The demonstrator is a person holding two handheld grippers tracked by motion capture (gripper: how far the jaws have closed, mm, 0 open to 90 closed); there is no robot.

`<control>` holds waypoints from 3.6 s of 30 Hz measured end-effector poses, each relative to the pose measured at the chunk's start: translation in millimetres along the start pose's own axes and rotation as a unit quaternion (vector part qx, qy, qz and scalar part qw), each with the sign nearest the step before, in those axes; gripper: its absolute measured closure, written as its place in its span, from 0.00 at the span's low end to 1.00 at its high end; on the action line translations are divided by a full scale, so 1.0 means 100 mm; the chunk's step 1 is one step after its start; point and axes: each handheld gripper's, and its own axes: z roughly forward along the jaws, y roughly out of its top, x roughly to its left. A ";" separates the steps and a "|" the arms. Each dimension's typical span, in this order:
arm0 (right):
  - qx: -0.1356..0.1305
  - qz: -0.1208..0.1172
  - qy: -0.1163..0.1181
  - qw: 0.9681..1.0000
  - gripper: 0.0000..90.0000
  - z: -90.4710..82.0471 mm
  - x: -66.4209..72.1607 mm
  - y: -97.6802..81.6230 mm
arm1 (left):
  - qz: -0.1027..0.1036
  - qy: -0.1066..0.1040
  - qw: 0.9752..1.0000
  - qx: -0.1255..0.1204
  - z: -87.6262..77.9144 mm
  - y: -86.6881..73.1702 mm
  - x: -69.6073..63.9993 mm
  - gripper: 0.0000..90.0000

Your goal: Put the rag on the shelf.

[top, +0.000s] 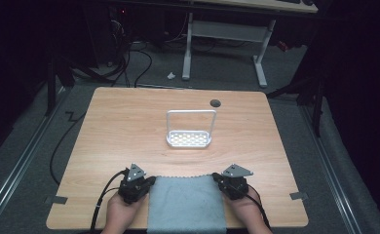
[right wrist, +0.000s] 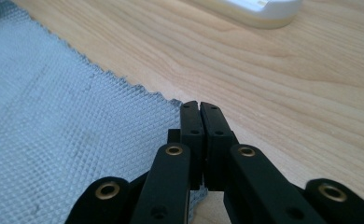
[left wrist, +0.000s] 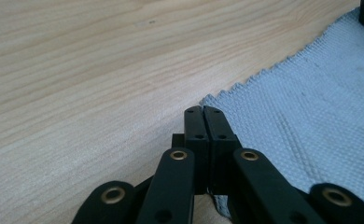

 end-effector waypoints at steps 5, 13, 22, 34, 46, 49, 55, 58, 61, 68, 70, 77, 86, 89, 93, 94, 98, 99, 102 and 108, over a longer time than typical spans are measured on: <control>-0.014 0.002 0.002 1.000 0.99 -0.05 0.00 0.00 | -0.003 -0.005 1.000 -0.013 -0.04 0.02 -0.01 0.99; -0.034 0.006 0.001 0.999 0.99 -0.12 0.00 0.02 | -0.006 -0.005 1.000 -0.023 -0.08 0.03 -0.01 0.99; -0.064 0.007 -0.003 0.998 0.99 -0.22 0.01 0.06 | -0.007 -0.005 0.999 -0.048 -0.17 0.08 -0.03 0.99; -0.102 0.000 -0.018 0.995 0.99 -0.37 0.05 0.14 | 0.002 -0.006 0.997 -0.081 -0.31 0.18 -0.08 0.99; -0.152 -0.006 -0.026 0.988 0.99 -0.59 0.05 0.32 | 0.012 -0.006 0.993 -0.119 -0.50 0.34 -0.17 0.99; -0.160 -0.011 -0.027 0.987 0.99 -0.65 0.05 0.38 | 0.013 -0.006 0.992 -0.128 -0.55 0.39 -0.17 0.99; -0.184 -0.019 -0.031 0.982 0.99 -0.75 0.05 0.50 | 0.018 -0.004 0.988 -0.154 -0.65 0.53 -0.18 0.99; -0.193 -0.020 -0.035 0.980 0.99 -0.78 0.03 0.56 | 0.025 -0.003 0.987 -0.161 -0.67 0.61 -0.19 0.99; -0.203 -0.021 -0.038 0.978 0.99 -0.82 0.01 0.63 | 0.033 0.003 0.985 -0.170 -0.70 0.69 -0.20 0.99; -0.224 -0.017 -0.047 0.973 0.99 -0.95 -0.05 0.76 | 0.036 0.002 0.982 -0.186 -0.76 0.85 -0.18 0.99; -0.229 -0.017 -0.050 0.972 0.99 -0.99 -0.07 0.79 | 0.038 0.003 0.981 -0.191 -0.78 0.89 -0.18 0.99; -0.247 -0.013 -0.054 0.968 0.99 -1.07 -0.12 0.91 | 0.049 0.008 0.978 -0.205 -0.85 1.05 -0.19 0.99; -0.266 -0.001 -0.062 0.962 0.99 -1.07 -0.19 1.04 | 0.056 0.018 0.972 -0.226 -0.89 1.27 -0.16 0.99; -0.269 0.004 -0.065 0.961 0.99 -1.06 -0.22 1.09 | 0.056 0.021 0.971 -0.230 -0.89 1.35 -0.14 0.99; -0.275 0.007 -0.070 0.959 0.99 -1.04 -0.26 1.17 | 0.048 0.022 0.969 -0.239 -0.87 1.45 -0.10 0.99; -0.278 0.011 -0.071 0.958 0.99 -1.03 -0.27 1.20 | 0.047 0.023 0.969 -0.241 -0.86 1.47 -0.09 0.99; -0.283 0.017 -0.075 0.956 1.00 -1.01 -0.34 1.31 | 0.051 0.032 0.969 -0.240 -0.81 1.59 -0.05 0.99; -0.285 0.018 -0.079 0.955 0.99 -1.00 -0.35 1.34 | 0.051 0.034 0.969 -0.240 -0.80 1.61 -0.04 0.99; -0.287 0.015 -0.083 0.954 1.00 -0.97 -0.38 1.41 | 0.049 0.038 0.969 -0.239 -0.77 1.68 0.01 0.99; -0.283 0.018 -0.091 0.954 0.99 -0.84 -0.49 1.56 | 0.051 0.053 0.968 -0.239 -0.69 1.82 0.09 0.99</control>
